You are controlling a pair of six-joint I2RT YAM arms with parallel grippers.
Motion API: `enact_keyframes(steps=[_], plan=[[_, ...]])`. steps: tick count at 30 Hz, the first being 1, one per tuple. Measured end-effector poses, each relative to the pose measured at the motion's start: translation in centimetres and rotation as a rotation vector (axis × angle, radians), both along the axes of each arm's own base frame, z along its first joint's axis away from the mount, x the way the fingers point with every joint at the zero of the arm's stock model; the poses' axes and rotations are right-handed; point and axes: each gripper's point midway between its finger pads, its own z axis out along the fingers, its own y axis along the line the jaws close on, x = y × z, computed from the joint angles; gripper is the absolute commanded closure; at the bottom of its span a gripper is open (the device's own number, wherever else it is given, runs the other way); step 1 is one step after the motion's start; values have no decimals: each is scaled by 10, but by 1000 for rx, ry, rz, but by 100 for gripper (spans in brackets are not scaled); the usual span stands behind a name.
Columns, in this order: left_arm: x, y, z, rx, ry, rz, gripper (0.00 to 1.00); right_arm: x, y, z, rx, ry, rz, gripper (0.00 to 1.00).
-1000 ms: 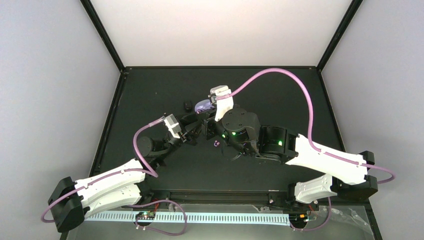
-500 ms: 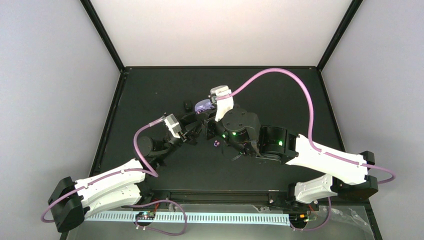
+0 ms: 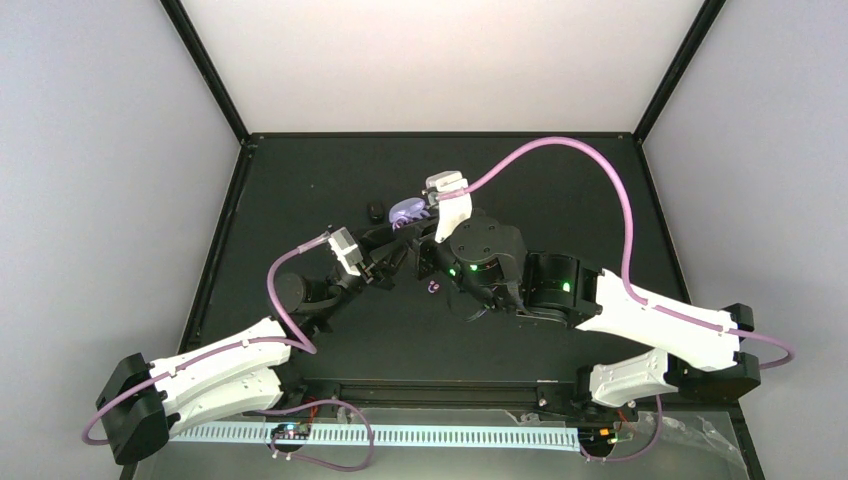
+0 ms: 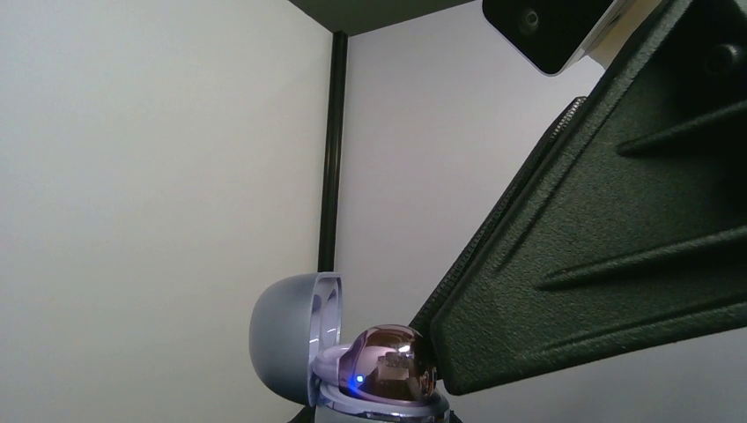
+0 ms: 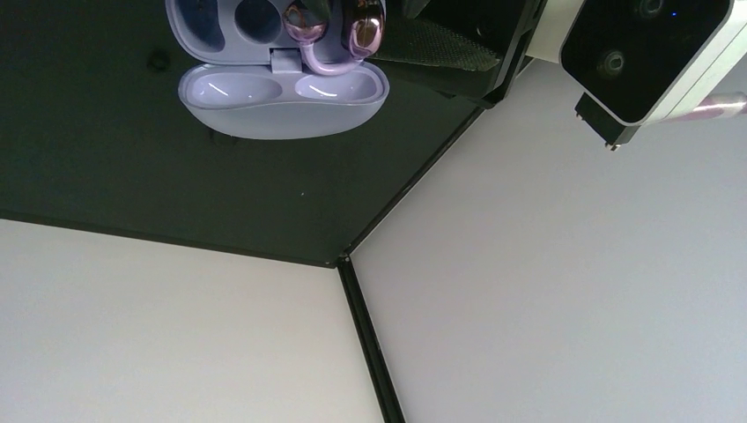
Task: Insert the wireless bluetooth earbuds into the charging case
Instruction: Place the earbud in the charging case.
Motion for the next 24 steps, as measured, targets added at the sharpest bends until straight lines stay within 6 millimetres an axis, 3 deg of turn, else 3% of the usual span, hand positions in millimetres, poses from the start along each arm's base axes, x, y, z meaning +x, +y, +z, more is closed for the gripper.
enact_keyframes(steps=[24], plan=[[0, 0, 0, 0, 0, 0, 99, 8, -7, 0, -1, -2, -26, 83]])
